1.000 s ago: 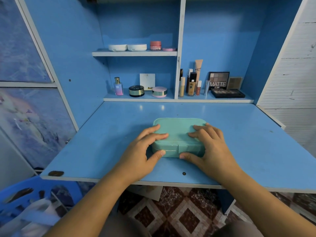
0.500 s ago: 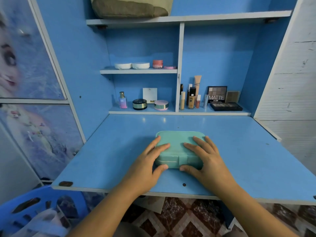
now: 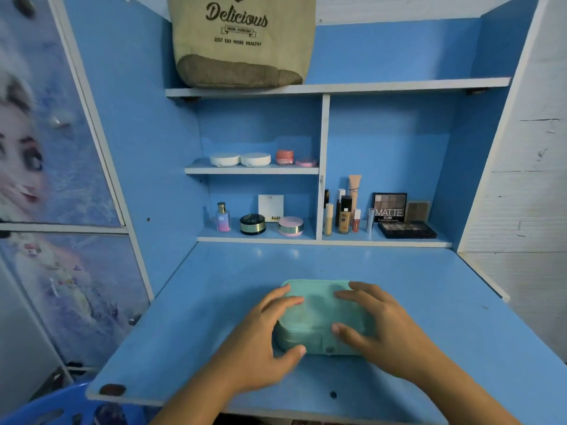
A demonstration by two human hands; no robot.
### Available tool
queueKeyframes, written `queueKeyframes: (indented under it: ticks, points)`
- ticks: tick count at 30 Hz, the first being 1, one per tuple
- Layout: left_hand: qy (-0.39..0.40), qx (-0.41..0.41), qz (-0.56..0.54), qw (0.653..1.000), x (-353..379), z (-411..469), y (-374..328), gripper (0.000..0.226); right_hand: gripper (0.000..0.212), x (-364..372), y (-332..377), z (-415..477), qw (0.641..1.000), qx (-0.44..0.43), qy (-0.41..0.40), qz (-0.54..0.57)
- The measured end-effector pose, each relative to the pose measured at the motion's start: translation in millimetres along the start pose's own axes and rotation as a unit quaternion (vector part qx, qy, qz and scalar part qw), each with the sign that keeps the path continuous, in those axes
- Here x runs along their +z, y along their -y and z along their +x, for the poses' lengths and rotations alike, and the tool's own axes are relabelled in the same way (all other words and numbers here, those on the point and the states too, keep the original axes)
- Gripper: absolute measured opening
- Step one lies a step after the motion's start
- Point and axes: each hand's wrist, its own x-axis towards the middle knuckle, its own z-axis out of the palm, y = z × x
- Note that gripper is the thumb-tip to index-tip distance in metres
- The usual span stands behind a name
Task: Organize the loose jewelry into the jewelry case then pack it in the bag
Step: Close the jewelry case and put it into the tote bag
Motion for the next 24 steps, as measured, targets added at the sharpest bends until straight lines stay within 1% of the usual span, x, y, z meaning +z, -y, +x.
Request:
queueKeyframes:
  ticks: [2,6,9,11,15,17,19,21,23,24]
  points:
    - [-0.015,0.0,0.004,1.0,-26.4,20.6,1.8,0.061,0.057,-20.8,8.8,24.5,1.0,-0.01,-0.006,0.002]
    - [-0.12,0.006,0.066,0.99,-103.0,94.2,4.0,0.06,0.05,-63.6,32.3,99.9,0.997,-0.059,-0.052,-0.007]
    - [-0.184,0.008,0.125,0.975,-162.3,153.8,1.8,0.051,0.04,-90.2,49.1,162.7,0.993,-0.082,-0.085,-0.01]
    - [-0.223,0.003,0.15,0.963,-195.8,189.3,3.6,0.049,0.038,-105.6,59.1,201.3,0.99,-0.092,-0.103,-0.013]
    - [-0.319,-0.019,0.159,0.934,-245.0,239.3,8.5,0.042,0.042,-129.6,76.5,267.0,0.984,-0.097,-0.148,-0.012]
    - [-0.371,-0.043,0.145,0.916,-262.1,253.5,10.0,0.043,0.046,-137.2,84.0,294.7,0.979,-0.106,-0.173,-0.018]
    - [-0.407,-0.073,0.122,0.902,-274.7,263.8,15.3,0.048,0.051,-142.1,88.6,318.8,0.974,-0.11,-0.197,-0.03]
    - [-0.419,-0.074,0.112,0.898,-285.9,273.2,25.9,0.054,0.058,-145.9,91.7,340.8,0.973,-0.107,-0.204,-0.032]
    - [-0.41,-0.072,0.101,0.904,-296.0,282.6,36.6,0.061,0.063,-150.2,94.8,359.7,0.976,-0.093,-0.195,-0.019]
    - [-0.403,-0.084,0.08,0.908,-300.8,287.0,40.5,0.066,0.065,-152.2,96.8,367.6,0.979,-0.081,-0.184,-0.009]
